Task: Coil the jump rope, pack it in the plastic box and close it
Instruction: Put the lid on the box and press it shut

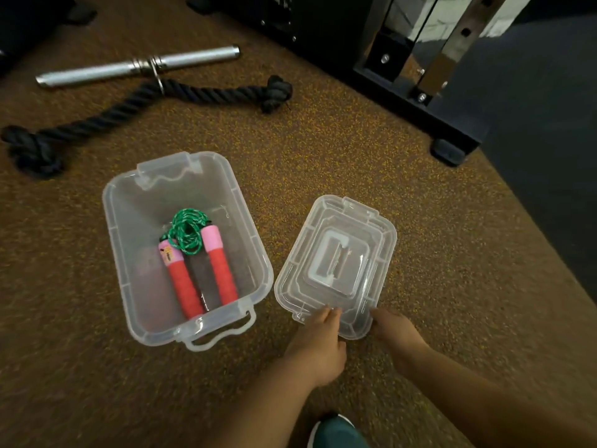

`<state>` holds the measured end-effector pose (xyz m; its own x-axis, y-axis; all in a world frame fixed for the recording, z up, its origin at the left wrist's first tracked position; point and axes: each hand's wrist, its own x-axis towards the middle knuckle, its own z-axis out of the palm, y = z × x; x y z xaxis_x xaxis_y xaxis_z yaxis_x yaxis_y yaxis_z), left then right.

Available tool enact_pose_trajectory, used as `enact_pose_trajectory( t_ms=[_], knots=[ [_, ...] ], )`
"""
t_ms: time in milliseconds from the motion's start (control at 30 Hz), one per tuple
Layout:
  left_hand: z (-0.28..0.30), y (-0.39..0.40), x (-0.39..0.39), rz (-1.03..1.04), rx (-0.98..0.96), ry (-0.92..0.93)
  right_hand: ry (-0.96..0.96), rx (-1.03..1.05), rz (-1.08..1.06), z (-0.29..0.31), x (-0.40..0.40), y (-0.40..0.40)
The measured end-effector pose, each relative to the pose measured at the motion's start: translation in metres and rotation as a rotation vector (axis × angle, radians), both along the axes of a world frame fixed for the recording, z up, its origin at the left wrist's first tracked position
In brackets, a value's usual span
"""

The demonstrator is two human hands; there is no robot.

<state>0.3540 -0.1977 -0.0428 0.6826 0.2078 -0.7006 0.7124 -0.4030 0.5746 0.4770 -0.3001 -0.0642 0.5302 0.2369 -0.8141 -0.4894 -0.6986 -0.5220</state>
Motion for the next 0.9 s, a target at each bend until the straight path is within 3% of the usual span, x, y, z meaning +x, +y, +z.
enact_pose_trajectory(
  t_ms=[133,300,533,667,767,833,900],
  knots=[
    [-0.005,-0.006,0.004,0.017,-0.016,0.042,0.118,0.035,-0.068,-0.002,-0.001,0.004],
    [0.006,-0.016,0.004,0.047,0.029,-0.013,0.337,0.25,-0.134,0.007,0.001,0.011],
    [0.026,-0.019,0.028,0.202,0.458,-0.21,0.233,0.417,-0.251,0.013,0.009,0.013],
    [0.049,-0.006,0.042,0.325,0.381,-0.277,0.213,0.52,-0.255,0.017,0.005,0.016],
    [0.065,0.003,0.041,0.536,0.292,-0.383,0.145,0.484,-0.108,0.015,0.005,0.023],
    [0.069,0.01,0.036,0.737,0.091,-0.435,0.15,0.387,-0.089,0.01,0.005,0.024],
    [0.072,0.017,0.029,0.961,-0.272,-0.47,0.21,0.341,-0.154,0.009,0.01,0.023]
  ],
)
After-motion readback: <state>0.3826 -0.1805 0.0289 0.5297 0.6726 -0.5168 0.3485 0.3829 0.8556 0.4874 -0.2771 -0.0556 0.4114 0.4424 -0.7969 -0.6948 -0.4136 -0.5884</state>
